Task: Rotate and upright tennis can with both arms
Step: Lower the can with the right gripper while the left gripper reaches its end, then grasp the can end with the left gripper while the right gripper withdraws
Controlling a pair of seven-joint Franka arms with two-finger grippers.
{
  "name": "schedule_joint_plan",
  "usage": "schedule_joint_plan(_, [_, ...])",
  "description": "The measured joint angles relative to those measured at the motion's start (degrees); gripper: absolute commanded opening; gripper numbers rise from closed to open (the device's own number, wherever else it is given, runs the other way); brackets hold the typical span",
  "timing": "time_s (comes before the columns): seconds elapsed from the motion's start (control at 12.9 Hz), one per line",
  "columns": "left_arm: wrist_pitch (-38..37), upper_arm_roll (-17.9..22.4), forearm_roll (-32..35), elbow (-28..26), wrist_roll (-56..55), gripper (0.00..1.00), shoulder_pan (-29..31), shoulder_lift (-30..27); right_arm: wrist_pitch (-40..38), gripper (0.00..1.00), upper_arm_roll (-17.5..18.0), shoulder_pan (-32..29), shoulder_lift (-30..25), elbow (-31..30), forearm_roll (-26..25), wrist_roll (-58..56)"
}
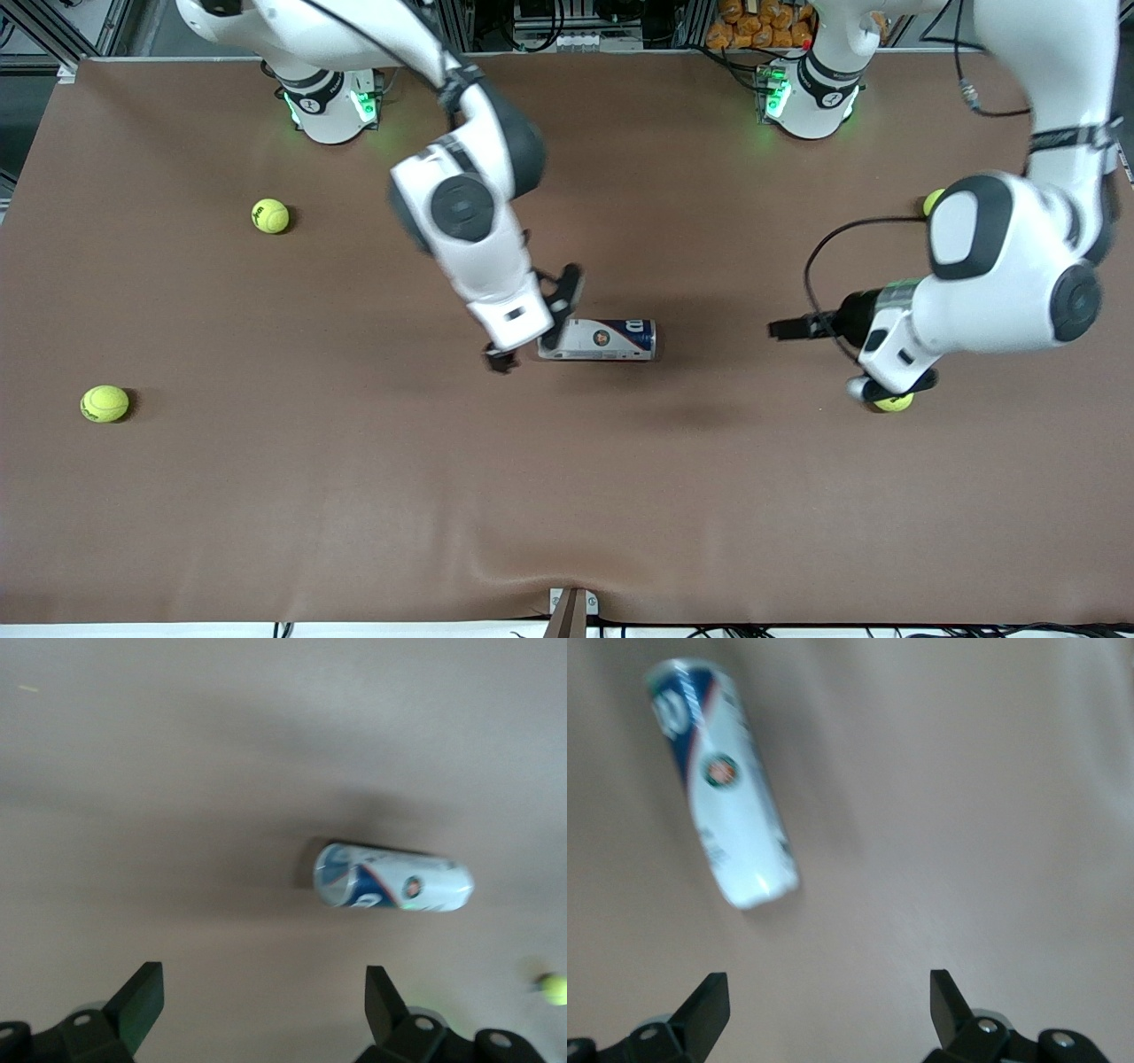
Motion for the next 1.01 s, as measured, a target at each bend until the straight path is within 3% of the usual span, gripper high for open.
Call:
schedule_joint_plan(0.23, [8.3,-0.6,-11.4,-5.1,0.2,1.00,-1.5,2.7,-1.2,1.00,-0.2,-8.6,-1.6,-0.5,0.0,-0.2])
schedule_joint_plan(0.47, [10.3,-1.3,-21.4,-7.5,2.7,1.00,-2.3,6.2,-1.4,1.00,-0.3,-17.4,-2.0,-0.7,0.1,-0.3])
schedule_joint_plan(0.86, [10.6,-1.3,-45.4,-14.0,26.3,1.00,-1.8,11.6,-1.4,1.00,-0.5,-29.2,-5.4,-5.3,0.2,0.6])
schedule_joint_plan(1.01, [10.7,-1.3,-50.4,-15.1,33.0,0.88,-1.6,14.3,-1.7,1.00,-0.5,-33.2,-8.8,-9.3,0.2,3.4])
